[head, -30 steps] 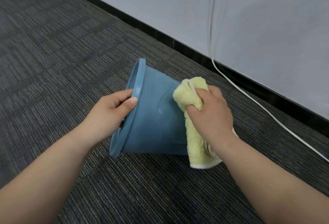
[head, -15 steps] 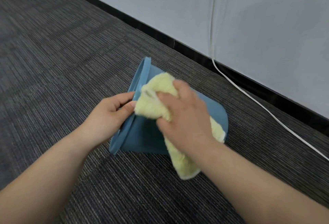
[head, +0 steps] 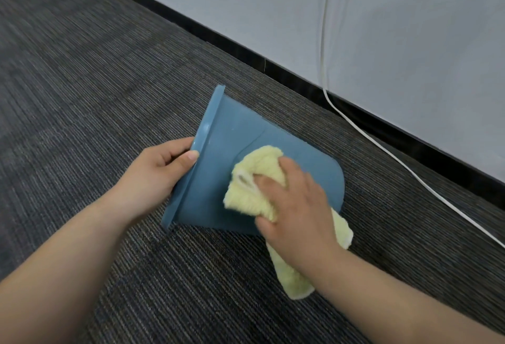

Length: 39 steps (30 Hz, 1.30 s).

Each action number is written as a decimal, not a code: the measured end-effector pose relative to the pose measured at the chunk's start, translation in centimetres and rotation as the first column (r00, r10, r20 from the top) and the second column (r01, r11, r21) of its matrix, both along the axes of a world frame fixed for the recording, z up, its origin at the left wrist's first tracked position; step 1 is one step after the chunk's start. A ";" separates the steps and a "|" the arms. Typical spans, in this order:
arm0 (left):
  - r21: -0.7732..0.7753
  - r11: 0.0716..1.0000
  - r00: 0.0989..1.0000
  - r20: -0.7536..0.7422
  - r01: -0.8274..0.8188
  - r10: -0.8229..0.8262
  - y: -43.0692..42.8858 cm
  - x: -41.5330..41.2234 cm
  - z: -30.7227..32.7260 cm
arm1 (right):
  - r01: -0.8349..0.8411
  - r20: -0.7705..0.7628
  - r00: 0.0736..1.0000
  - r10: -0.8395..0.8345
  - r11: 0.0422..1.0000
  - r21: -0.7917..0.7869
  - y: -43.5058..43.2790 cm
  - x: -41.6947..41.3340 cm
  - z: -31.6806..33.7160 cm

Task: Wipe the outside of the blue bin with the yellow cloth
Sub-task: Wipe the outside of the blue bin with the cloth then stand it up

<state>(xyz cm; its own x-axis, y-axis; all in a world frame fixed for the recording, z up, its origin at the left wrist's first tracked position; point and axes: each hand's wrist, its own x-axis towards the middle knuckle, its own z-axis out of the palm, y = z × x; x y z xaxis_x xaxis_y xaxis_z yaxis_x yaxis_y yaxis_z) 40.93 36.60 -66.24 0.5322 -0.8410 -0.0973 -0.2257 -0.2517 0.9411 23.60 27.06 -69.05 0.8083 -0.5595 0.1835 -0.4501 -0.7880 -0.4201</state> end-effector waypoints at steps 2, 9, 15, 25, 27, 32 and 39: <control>0.008 1.000 1.000 -0.003 0.003 -0.003 0.1 0.2 -0.1 | -0.020 -0.018 1.000 0.019 0.999 -0.050 -0.4 -0.5 -0.4; 0.039 0.999 1.000 -0.022 -0.015 0.016 0.4 0.5 -0.1 | 0.210 -0.039 0.977 -0.210 0.978 -0.012 -3.5 -2.0 -1.9; 0.094 0.995 0.999 0.033 -0.046 0.043 -0.1 0.3 0.2 | 0.103 -0.061 0.993 -0.104 0.994 -0.029 -1.8 -3.3 -2.1; 0.063 0.972 0.974 0.039 -0.226 0.224 -1.1 -0.5 0.1 | 0.055 -0.077 0.995 -0.056 0.998 -0.011 -1.0 -4.1 -2.7; 0.056 0.976 0.974 0.096 -0.211 0.205 -1.2 -0.7 0.3 | 0.055 -0.085 0.995 -0.055 0.998 -0.008 -1.1 -4.2 -2.8; 0.059 0.975 0.971 0.123 -0.216 0.207 -1.0 -0.6 0.1 | 0.064 -0.029 0.998 -0.063 0.998 0.019 -0.5 -4.1 -2.7; 0.076 0.975 0.975 0.097 -0.208 0.200 -1.0 -0.1 -0.2 | 0.159 -0.028 0.987 -0.156 0.977 0.140 -0.7 -2.0 -2.2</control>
